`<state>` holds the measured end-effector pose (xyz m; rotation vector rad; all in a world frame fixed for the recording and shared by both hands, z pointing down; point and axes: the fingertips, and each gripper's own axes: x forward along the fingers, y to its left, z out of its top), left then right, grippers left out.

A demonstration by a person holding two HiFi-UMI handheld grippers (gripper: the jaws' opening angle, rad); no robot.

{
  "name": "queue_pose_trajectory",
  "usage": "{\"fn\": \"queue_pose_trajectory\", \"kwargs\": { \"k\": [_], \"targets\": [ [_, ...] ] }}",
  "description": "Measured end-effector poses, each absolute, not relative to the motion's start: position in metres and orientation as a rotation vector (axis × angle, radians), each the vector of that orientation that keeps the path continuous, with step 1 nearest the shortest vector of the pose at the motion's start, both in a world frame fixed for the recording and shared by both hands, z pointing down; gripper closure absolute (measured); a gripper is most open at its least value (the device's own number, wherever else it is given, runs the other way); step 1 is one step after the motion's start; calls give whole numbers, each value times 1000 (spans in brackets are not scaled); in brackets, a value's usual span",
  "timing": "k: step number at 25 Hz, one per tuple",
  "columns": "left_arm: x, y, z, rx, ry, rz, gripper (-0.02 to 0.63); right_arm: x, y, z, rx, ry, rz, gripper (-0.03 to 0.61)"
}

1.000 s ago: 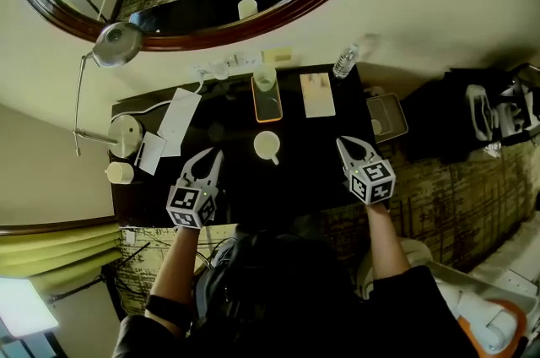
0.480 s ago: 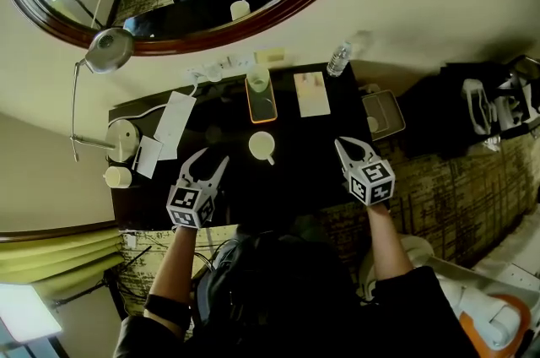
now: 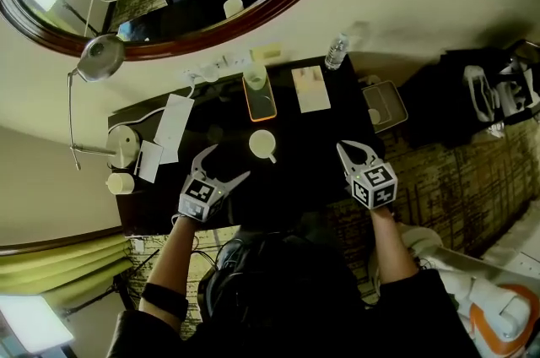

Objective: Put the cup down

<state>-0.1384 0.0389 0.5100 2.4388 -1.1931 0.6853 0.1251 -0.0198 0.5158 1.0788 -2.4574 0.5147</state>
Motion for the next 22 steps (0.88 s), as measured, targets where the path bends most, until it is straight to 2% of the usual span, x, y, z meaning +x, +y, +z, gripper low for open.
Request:
{"fn": "queue_pose_trajectory", "kwargs": {
  "k": [7, 13, 22],
  "targets": [
    [-122, 15, 539, 2554, -990, 939, 109, 119, -19, 530, 1088, -2433, 550, 577],
    [-108, 1, 592, 2669, -747, 1151, 109, 109, -21, 552, 1092, -2412, 594, 577],
    [-85, -11, 645, 2737, -516, 1280, 109, 102, -22, 600, 1116, -2396, 651, 577]
  ]
}}
